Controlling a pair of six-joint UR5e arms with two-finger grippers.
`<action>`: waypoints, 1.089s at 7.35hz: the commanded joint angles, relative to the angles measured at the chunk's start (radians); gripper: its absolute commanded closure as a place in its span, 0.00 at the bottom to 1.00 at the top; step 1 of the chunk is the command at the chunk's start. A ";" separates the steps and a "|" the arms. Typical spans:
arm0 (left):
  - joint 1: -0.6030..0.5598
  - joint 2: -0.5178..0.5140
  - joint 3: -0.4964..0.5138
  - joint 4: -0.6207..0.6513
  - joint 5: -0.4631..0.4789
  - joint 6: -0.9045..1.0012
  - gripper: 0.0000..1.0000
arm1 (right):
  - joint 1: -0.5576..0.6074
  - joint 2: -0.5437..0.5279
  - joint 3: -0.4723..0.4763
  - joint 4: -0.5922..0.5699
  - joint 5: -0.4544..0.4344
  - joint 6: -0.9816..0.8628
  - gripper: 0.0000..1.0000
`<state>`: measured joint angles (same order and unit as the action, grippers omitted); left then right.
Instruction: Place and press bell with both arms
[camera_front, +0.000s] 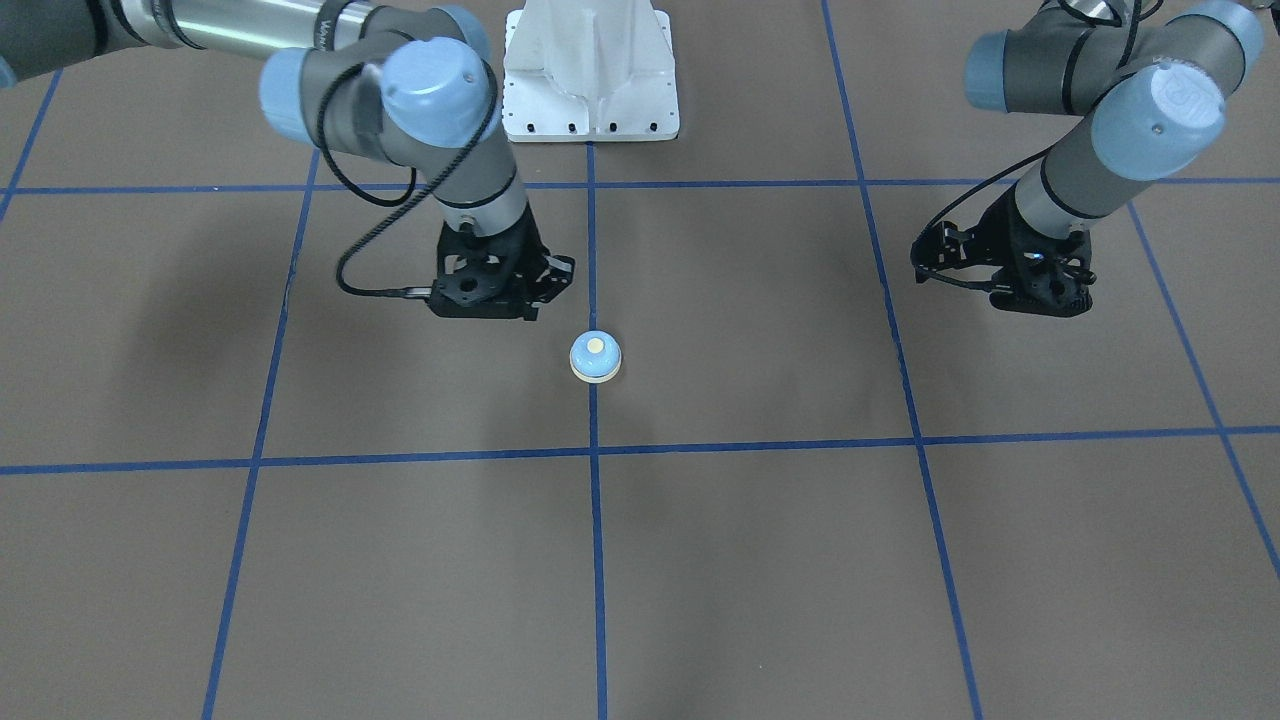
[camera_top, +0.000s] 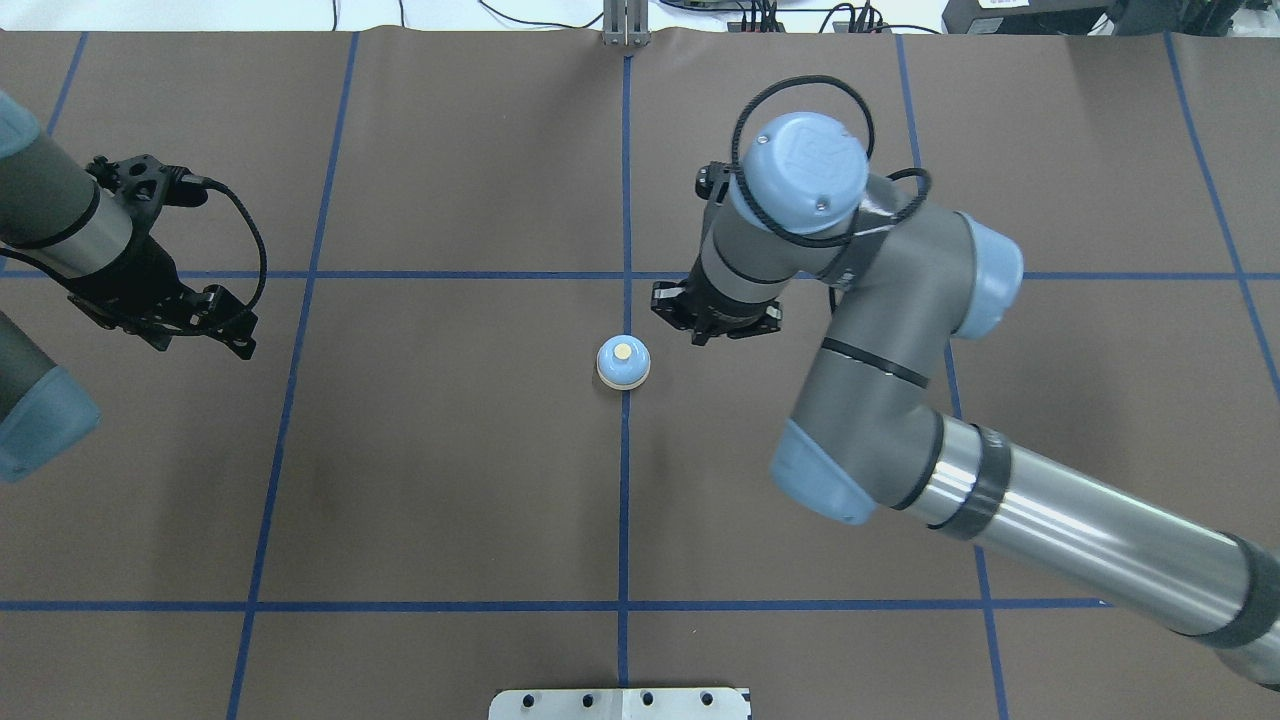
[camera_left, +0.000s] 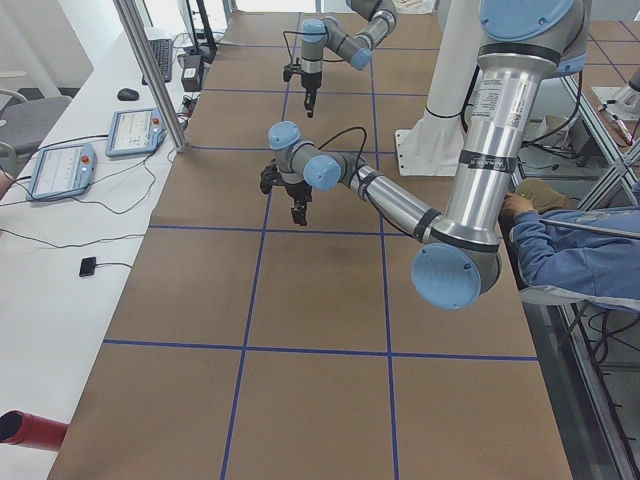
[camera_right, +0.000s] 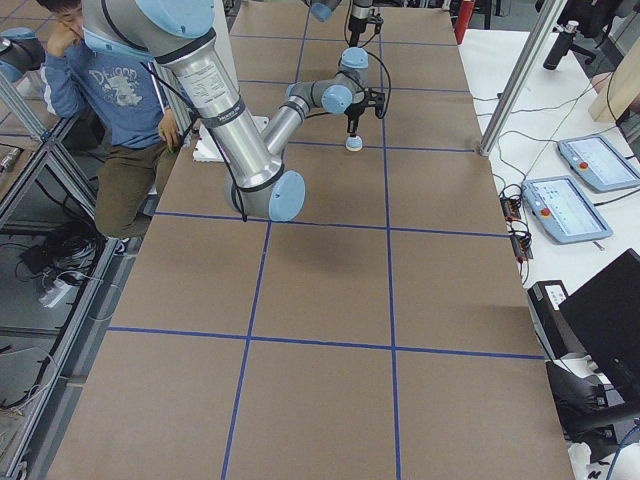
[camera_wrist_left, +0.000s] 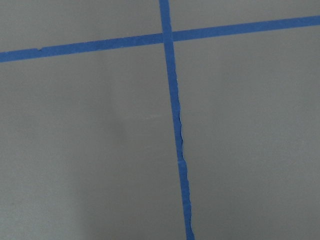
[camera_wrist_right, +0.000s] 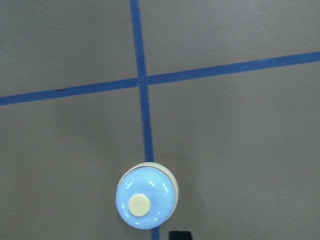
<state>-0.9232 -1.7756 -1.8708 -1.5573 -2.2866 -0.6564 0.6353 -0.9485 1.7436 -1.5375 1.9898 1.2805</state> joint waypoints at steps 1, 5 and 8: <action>-0.019 0.004 -0.008 -0.003 -0.002 0.004 0.01 | 0.101 -0.239 0.207 -0.007 0.050 -0.154 0.71; -0.135 0.100 -0.028 -0.004 -0.014 0.211 0.01 | 0.362 -0.572 0.303 0.011 0.174 -0.524 0.00; -0.296 0.238 -0.036 -0.007 -0.014 0.484 0.01 | 0.640 -0.743 0.230 0.008 0.285 -0.980 0.00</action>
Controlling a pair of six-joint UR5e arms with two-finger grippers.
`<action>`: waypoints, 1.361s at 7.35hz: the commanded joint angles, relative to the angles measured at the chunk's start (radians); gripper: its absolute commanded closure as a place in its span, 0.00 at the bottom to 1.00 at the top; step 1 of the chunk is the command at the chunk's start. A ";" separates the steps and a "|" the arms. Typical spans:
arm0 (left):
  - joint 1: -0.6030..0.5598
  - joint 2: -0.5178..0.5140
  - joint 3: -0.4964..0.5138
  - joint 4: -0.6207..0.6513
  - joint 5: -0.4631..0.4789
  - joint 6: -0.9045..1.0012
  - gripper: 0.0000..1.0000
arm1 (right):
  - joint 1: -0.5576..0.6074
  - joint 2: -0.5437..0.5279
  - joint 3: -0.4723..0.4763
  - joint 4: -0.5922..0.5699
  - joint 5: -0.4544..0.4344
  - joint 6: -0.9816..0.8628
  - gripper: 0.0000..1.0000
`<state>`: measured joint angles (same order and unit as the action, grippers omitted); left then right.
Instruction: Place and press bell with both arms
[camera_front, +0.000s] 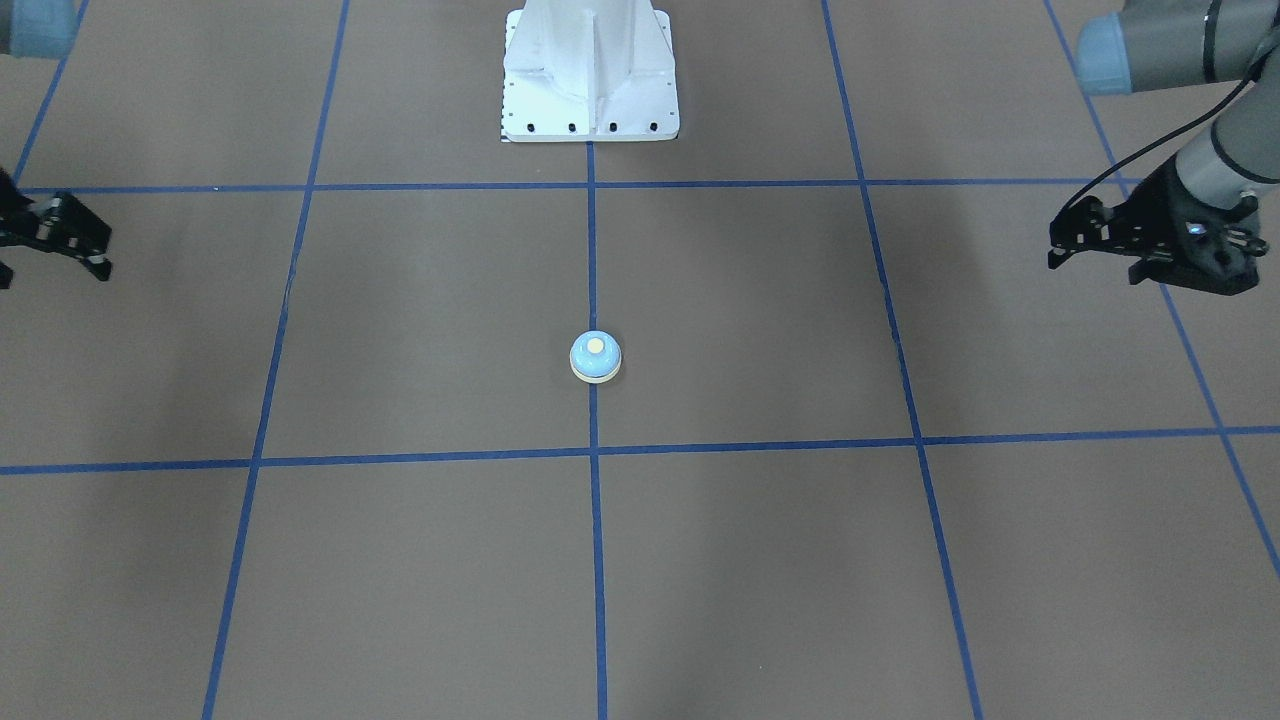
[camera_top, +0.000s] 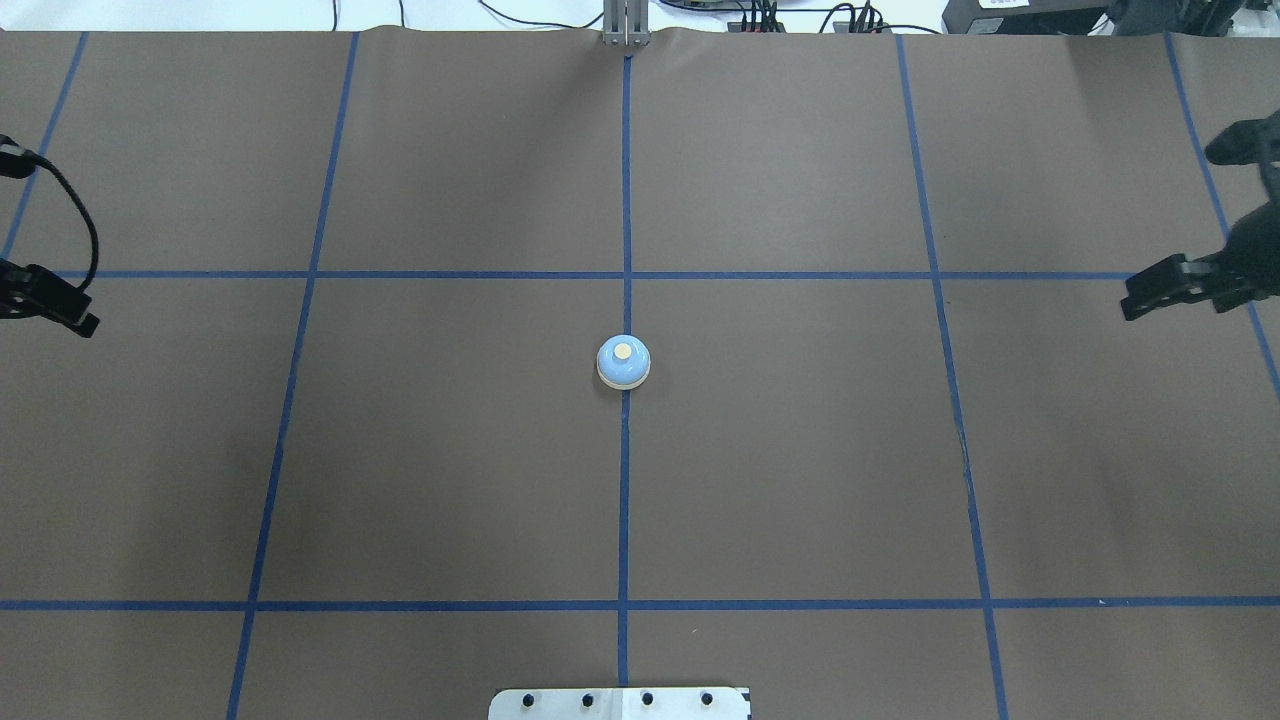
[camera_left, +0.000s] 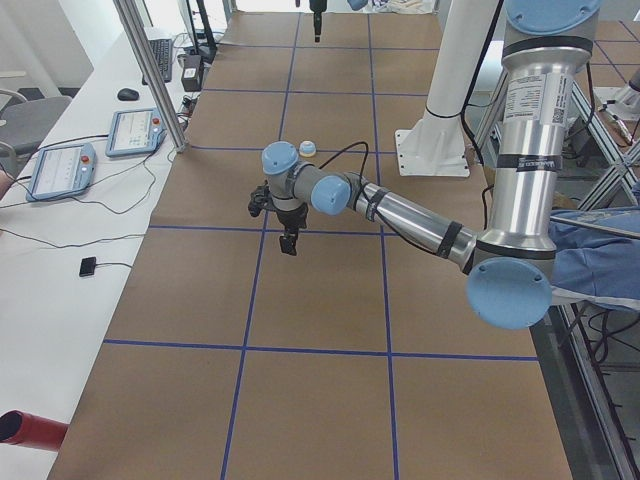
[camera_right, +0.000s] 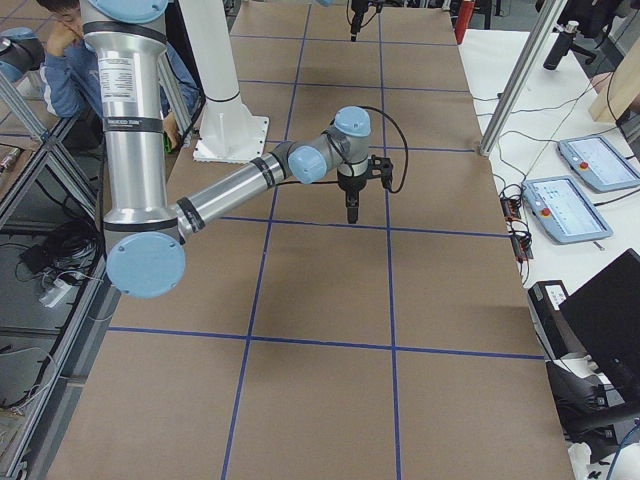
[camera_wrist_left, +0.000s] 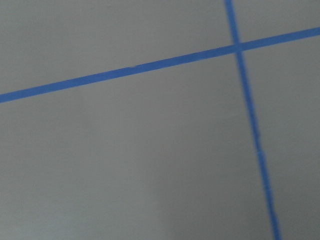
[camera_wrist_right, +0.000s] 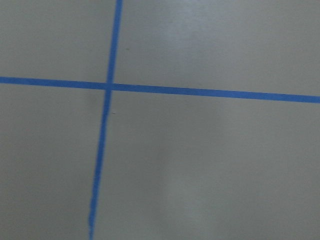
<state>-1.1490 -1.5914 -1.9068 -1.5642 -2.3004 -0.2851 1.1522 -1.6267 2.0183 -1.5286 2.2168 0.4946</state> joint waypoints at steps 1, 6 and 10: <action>-0.115 0.086 0.005 -0.002 -0.001 0.183 0.01 | 0.220 -0.080 -0.102 -0.001 0.122 -0.334 0.00; -0.374 0.165 0.092 0.012 0.002 0.503 0.01 | 0.416 -0.124 -0.208 -0.005 0.187 -0.561 0.00; -0.374 0.162 0.126 0.012 -0.004 0.445 0.01 | 0.416 -0.114 -0.194 -0.010 0.161 -0.639 0.00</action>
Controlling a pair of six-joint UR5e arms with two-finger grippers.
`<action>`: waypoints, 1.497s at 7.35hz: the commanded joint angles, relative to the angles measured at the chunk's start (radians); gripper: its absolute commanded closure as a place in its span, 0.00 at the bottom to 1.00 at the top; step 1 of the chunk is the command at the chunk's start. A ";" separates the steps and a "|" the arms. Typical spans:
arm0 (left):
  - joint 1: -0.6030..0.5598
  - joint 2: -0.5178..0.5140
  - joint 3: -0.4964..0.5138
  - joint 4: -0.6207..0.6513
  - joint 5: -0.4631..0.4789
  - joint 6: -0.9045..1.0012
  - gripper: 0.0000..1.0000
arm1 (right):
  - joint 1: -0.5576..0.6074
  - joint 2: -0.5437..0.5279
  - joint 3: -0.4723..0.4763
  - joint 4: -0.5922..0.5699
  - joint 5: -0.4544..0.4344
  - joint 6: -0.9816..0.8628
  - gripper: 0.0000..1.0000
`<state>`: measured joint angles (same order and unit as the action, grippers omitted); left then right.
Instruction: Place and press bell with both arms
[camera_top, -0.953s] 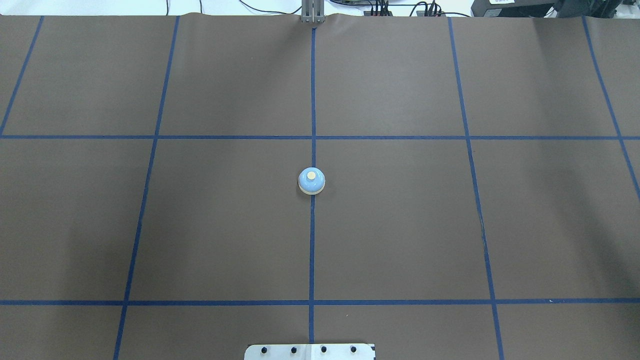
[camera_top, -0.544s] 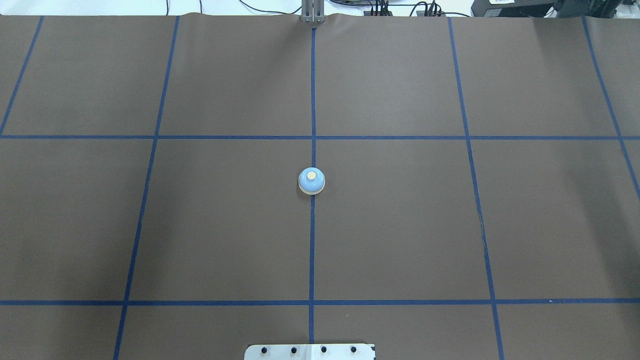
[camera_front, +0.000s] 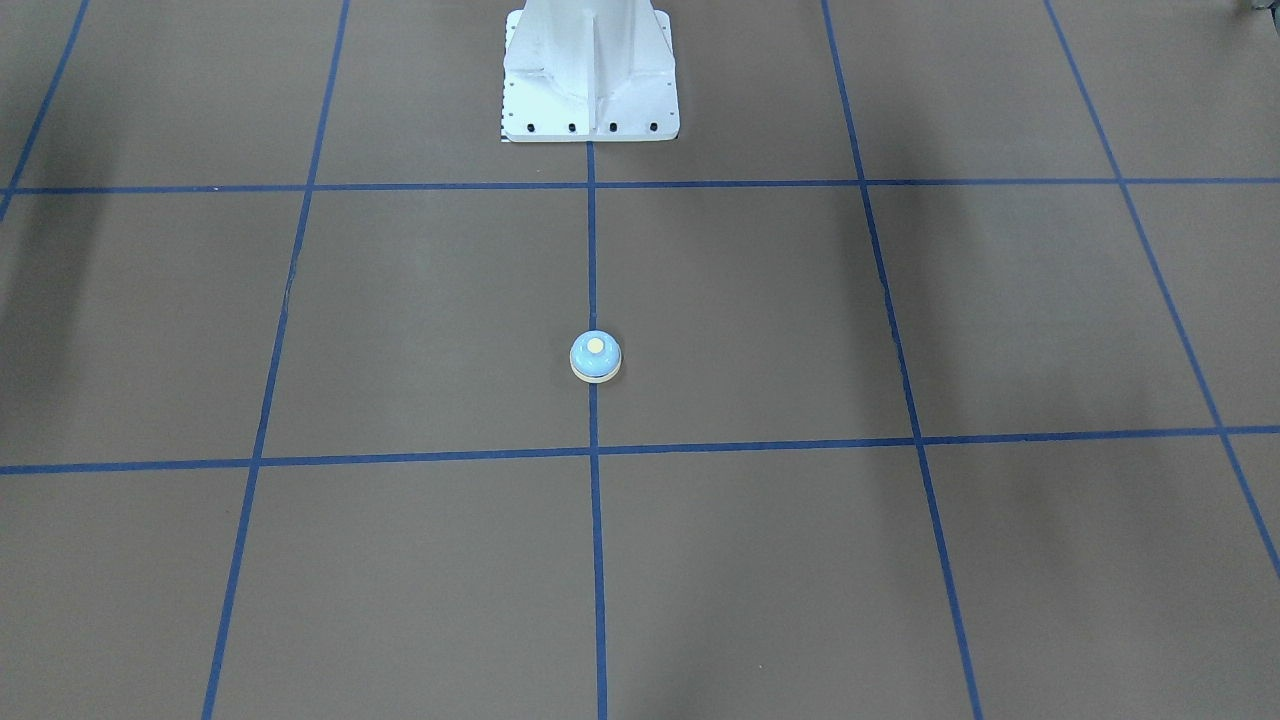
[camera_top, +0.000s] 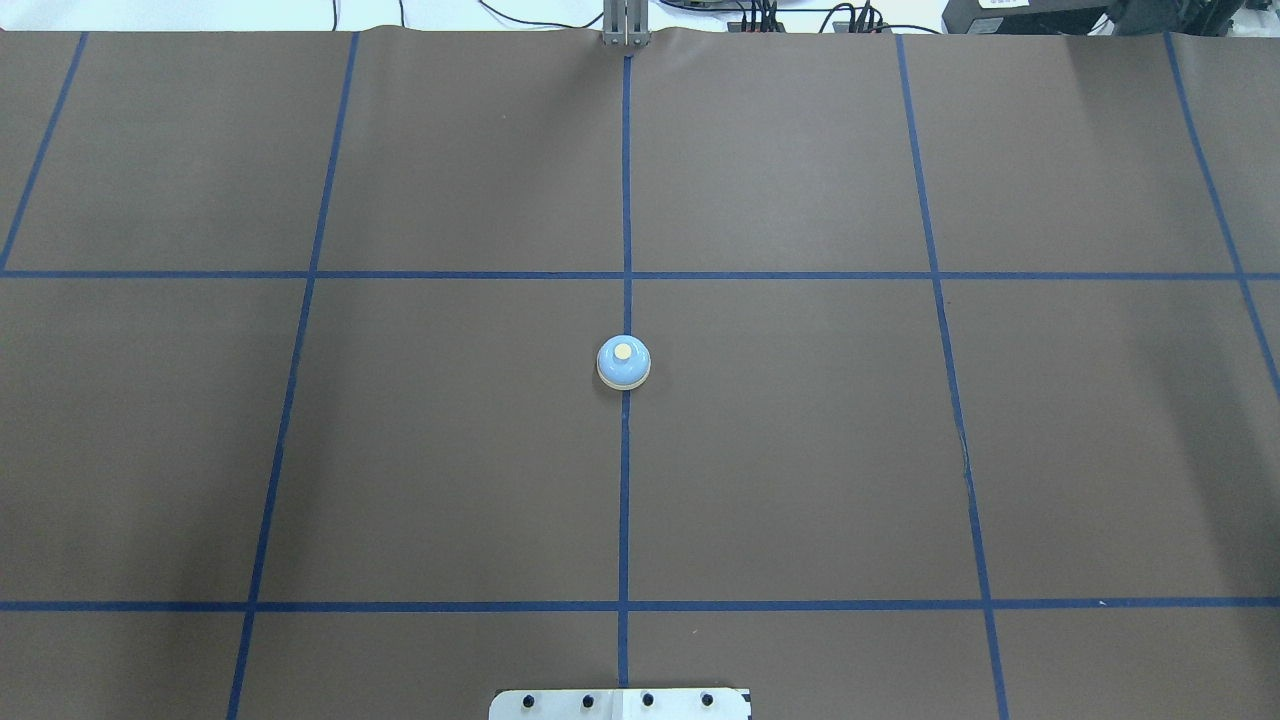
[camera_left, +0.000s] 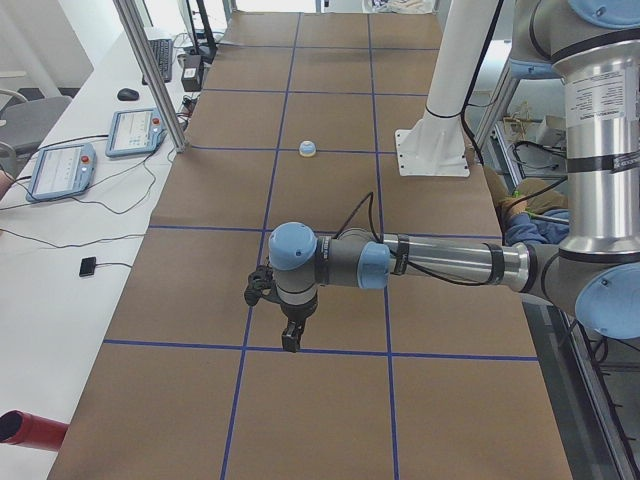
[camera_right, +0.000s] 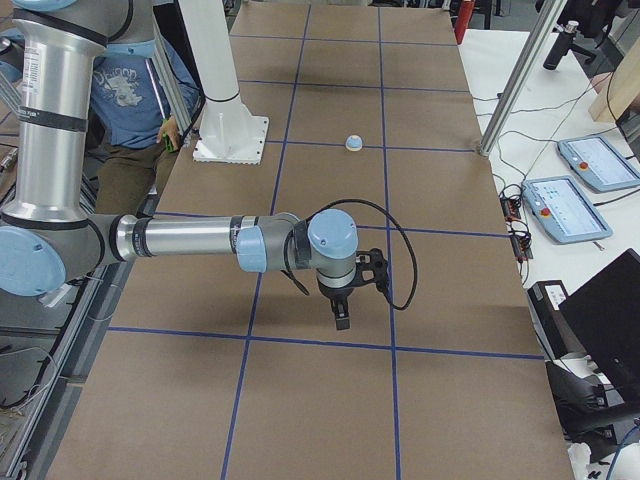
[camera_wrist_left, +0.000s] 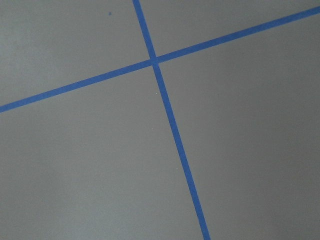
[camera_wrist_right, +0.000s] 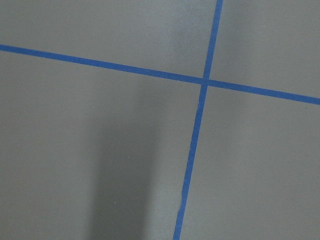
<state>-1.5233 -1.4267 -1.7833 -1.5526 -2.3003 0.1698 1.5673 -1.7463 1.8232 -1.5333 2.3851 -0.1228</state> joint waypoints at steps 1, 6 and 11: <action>0.000 -0.004 0.002 0.003 -0.031 -0.015 0.01 | -0.001 0.011 -0.002 -0.010 -0.007 -0.021 0.00; -0.001 0.003 0.005 -0.014 -0.100 -0.102 0.01 | -0.006 0.011 -0.012 -0.002 -0.006 -0.009 0.00; -0.004 0.002 0.018 -0.015 -0.120 -0.101 0.00 | -0.079 0.056 0.008 -0.050 -0.020 0.080 0.00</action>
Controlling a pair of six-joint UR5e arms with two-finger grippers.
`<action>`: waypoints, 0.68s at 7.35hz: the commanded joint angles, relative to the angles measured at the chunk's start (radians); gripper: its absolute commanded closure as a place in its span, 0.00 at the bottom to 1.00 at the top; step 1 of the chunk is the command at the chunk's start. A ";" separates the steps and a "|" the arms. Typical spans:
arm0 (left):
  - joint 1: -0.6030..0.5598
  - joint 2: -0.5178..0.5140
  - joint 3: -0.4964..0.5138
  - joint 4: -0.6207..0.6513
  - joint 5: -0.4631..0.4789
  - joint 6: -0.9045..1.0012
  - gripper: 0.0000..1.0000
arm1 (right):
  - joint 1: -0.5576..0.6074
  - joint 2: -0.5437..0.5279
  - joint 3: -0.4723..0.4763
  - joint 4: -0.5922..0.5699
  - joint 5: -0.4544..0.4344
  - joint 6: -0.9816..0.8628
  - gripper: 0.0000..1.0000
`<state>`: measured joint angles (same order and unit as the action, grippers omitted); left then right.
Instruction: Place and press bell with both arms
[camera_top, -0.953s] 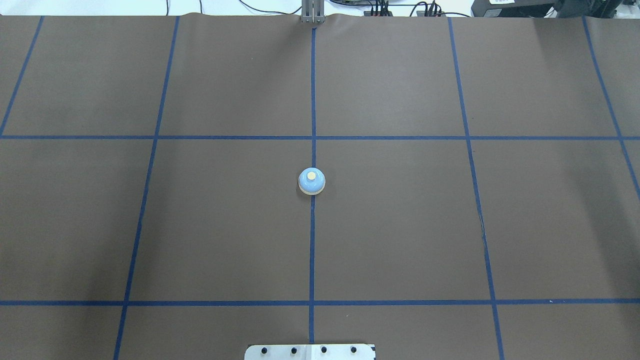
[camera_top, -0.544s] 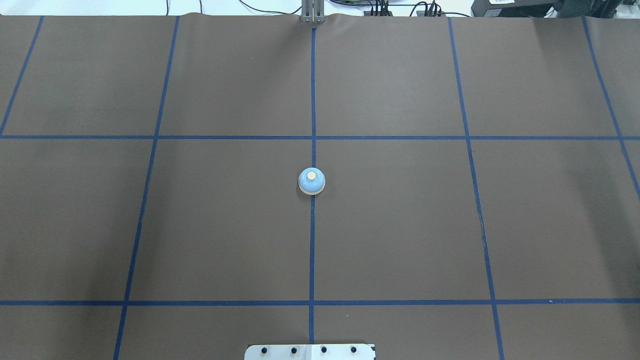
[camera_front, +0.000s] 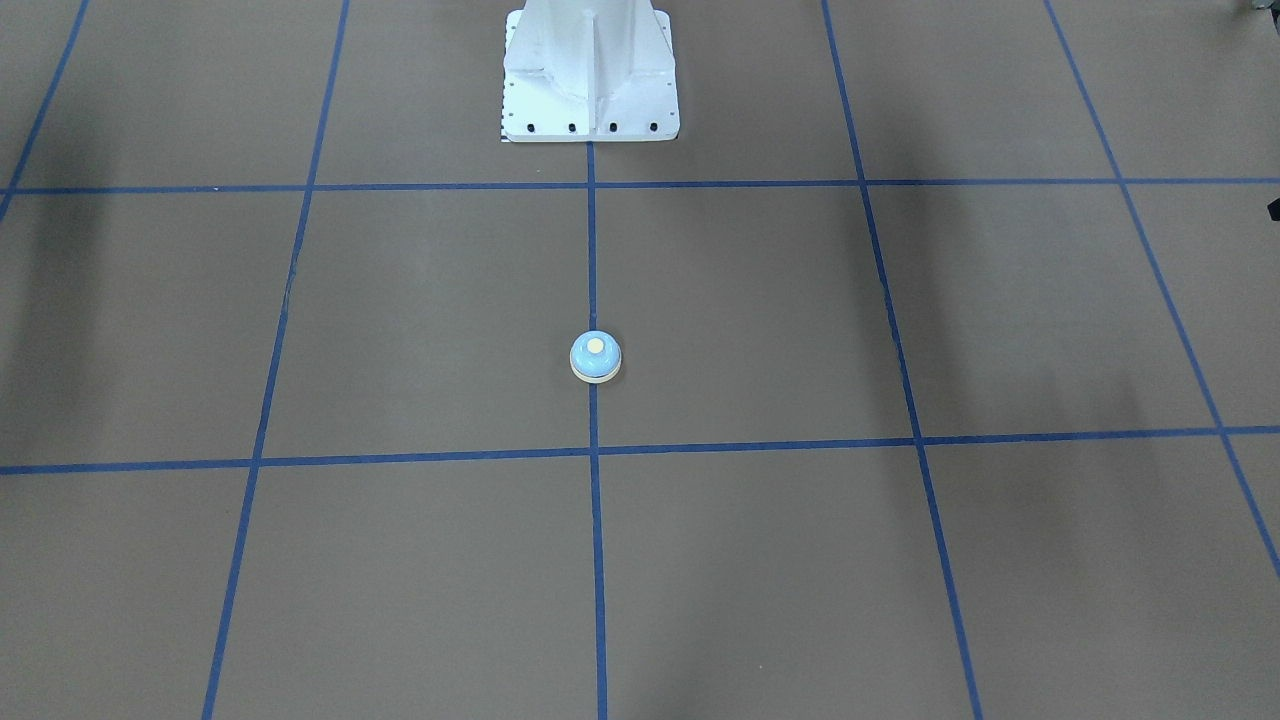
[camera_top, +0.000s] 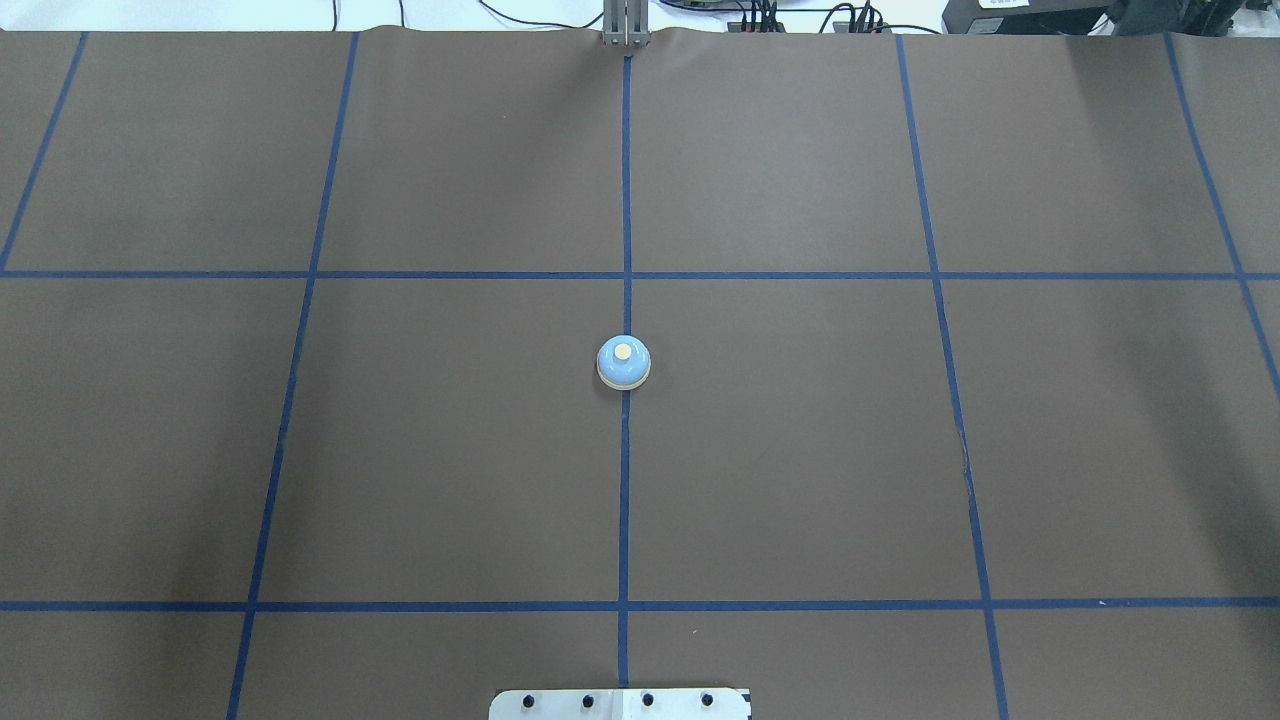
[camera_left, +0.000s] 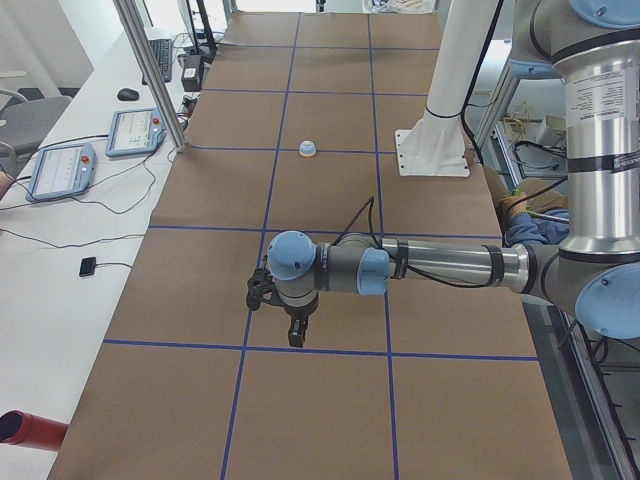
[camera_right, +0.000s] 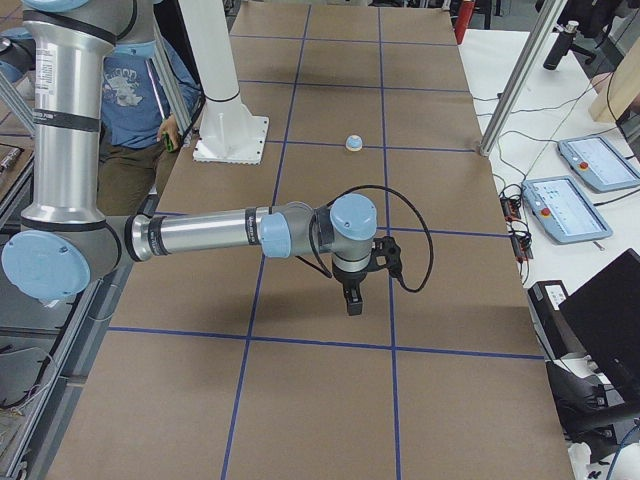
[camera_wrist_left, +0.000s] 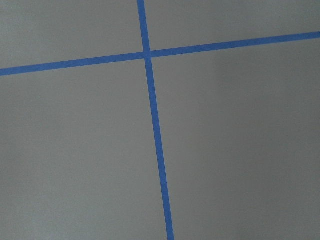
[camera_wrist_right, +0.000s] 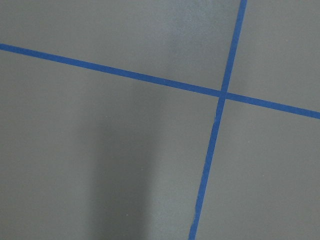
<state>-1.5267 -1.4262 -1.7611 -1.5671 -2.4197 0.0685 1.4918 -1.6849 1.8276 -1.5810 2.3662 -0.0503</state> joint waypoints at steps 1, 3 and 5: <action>-0.001 0.003 -0.015 -0.004 0.010 -0.001 0.00 | -0.002 -0.007 0.004 -0.002 -0.002 0.007 0.00; -0.001 -0.005 -0.015 -0.004 0.010 -0.006 0.00 | 0.008 -0.010 0.004 -0.001 0.001 0.004 0.00; -0.001 -0.011 -0.024 -0.002 0.010 -0.007 0.00 | 0.008 -0.012 0.002 0.001 0.008 0.004 0.00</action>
<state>-1.5278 -1.4331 -1.7812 -1.5705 -2.4114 0.0625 1.4991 -1.6957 1.8314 -1.5813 2.3702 -0.0457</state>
